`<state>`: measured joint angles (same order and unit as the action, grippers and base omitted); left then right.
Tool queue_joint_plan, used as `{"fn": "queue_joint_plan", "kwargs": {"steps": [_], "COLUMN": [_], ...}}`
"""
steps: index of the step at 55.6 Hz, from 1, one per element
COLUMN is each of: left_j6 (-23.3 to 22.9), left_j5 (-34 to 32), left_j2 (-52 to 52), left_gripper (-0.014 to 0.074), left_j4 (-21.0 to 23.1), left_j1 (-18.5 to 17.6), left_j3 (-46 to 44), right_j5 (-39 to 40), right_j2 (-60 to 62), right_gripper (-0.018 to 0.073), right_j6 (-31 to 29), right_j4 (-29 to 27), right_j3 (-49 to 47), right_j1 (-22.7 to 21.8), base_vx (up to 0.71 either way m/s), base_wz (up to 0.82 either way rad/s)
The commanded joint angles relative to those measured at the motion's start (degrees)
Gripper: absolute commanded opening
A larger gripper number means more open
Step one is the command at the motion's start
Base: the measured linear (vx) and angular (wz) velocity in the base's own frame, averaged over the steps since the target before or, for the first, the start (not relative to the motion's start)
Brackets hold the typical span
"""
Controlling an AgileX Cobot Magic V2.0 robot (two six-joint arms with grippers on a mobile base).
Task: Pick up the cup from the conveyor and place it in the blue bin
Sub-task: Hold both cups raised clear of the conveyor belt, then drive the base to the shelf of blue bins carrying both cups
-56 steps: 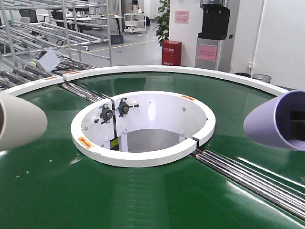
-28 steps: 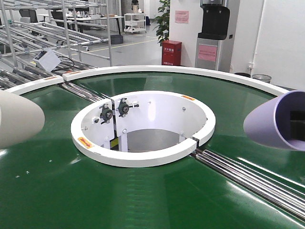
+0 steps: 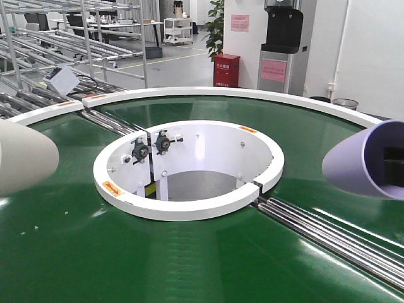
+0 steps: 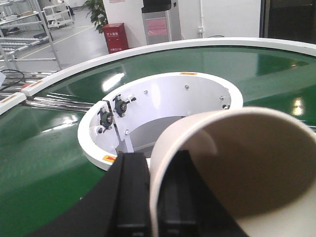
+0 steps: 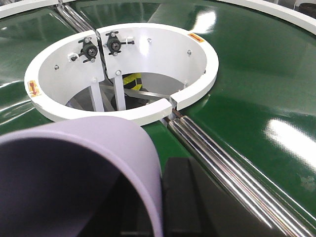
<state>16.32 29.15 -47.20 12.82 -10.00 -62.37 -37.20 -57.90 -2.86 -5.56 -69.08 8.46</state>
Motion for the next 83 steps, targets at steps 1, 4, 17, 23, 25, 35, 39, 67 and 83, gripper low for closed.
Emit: {"fn": "queue_joint_plan", "kwargs": {"steps": [1,4,17,23,25,35,39,67,83], "left_j6": [-0.2,-0.2,-0.2,-0.2,-0.2,-0.2,-0.2,-0.2,-0.2], "left_j5": [-5.2,-5.2,-5.2,-5.2,-5.2,-5.2,-5.2,-5.2,-5.2], "left_j2": [0.1,0.1,0.1,0.1,0.1,0.1,0.1,0.1,0.1], "left_gripper": [-0.0007,-0.0007,-0.0007,-0.0007,-0.0007,-0.0007,-0.0007,-0.0007,-0.0007], "left_j4": [0.8,0.8,0.8,0.8,0.8,0.8,0.8,0.8,0.8], "left_j1": [-0.3,-0.3,-0.3,-0.3,-0.3,-0.3,-0.3,-0.3,-0.3], "left_j3": [-1.6,-1.6,-1.6,-1.6,-1.6,-1.6,-1.6,-1.6,-1.6], "right_j5": [5.0,5.0,5.1,5.1,5.1,5.1,5.1,5.1,5.1], "right_j2": [0.8,0.8,0.8,0.8,0.8,0.8,0.8,0.8,0.8], "right_gripper": [-0.0009,-0.0009,-0.0009,-0.0009,-0.0009,-0.0009,-0.0009,-0.0009,-0.0009], "right_j6": [-0.2,-0.2,-0.2,-0.2,-0.2,-0.2,-0.2,-0.2,-0.2], "right_j4": [0.2,0.2,0.2,0.2,0.2,0.2,0.2,0.2,0.2], "right_j3": [-1.7,-1.7,-1.7,-1.7,-1.7,-1.7,-1.7,-1.7,-1.7], "right_j1": [0.0,0.0,0.0,0.0,0.0,0.0,0.0,0.0,0.0], "base_vx": [-0.02,-0.03,-0.07,-0.14,-0.17,-0.2,-0.21,-0.19,-0.14], "base_wz": [-0.01,-0.02,-0.03,-0.03,-0.02,0.0,0.04,-0.06,-0.2]}}
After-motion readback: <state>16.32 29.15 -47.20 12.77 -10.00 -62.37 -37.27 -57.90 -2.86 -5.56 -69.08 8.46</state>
